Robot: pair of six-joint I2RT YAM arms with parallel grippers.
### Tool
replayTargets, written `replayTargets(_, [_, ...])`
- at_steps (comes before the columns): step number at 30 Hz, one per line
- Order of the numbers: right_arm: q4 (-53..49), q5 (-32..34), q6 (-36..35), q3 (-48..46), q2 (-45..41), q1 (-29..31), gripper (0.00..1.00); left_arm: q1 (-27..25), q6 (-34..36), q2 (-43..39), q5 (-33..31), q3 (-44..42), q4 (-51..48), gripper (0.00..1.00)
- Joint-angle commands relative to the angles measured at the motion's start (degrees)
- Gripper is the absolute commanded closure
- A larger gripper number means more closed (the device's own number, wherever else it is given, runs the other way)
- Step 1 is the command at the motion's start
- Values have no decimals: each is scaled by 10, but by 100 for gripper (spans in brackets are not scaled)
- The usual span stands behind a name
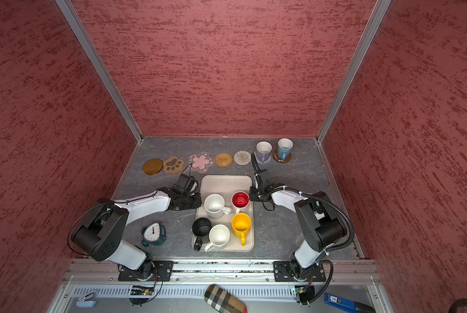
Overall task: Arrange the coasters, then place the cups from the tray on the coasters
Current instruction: 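Bring both grippers down to opposite edges of the white tray, then grip the white tray edges with both grippers and slide it farther from the robot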
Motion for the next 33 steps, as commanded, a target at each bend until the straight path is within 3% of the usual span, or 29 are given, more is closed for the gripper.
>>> replayTargets(1, [16,-2,6,-1,14,4,66,-3,-2,15,16,-3,25,86])
replayTargets(11, [14,4,7,8,40,7,83,-4,-8,40,42,2,51,100])
replayTargets(19, [15,9,7,15,47,7,97,-10,-18,52,57,17,66,100])
replayTargets(33, [-2,45,-3,44,65,6,100,-17,-25,91,79,58,78,100])
